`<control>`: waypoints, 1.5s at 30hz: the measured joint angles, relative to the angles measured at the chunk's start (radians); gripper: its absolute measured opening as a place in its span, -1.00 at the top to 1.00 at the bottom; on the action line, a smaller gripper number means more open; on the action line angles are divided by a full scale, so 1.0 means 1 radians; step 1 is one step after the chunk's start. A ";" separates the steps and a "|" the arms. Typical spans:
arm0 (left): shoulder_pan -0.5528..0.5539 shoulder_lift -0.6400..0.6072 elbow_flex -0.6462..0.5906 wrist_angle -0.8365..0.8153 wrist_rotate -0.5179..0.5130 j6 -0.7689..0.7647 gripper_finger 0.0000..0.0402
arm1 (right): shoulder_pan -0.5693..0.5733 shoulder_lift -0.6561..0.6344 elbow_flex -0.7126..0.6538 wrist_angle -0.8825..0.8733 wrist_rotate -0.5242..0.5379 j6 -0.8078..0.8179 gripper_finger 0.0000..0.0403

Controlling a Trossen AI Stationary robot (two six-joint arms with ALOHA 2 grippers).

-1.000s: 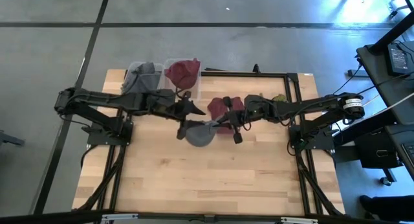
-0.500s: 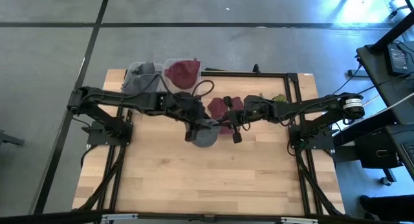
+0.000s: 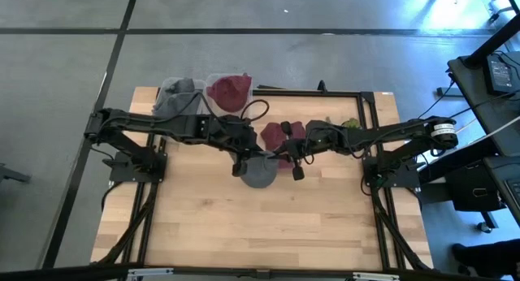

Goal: Pick & Place hat
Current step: Put the gray cap into the left transparent bin

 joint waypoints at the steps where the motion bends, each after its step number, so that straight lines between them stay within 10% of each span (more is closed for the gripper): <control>1: 0.000 0.000 0.000 0.000 0.000 0.000 0.79 | 0.000 0.000 0.000 0.001 0.000 0.000 0.96; 21: 0.000 0.000 -0.001 -0.018 -0.039 0.015 0.37 | 0.000 0.000 0.000 0.002 0.000 0.030 0.95; 38: 0.024 -0.030 0.016 -0.042 -0.033 -0.084 0.89 | 0.003 0.000 0.002 0.019 0.007 0.006 0.93; 45: 0.032 -0.079 0.111 -0.199 -0.109 -0.099 0.90 | 0.004 -0.036 0.000 -0.064 0.002 -0.027 0.49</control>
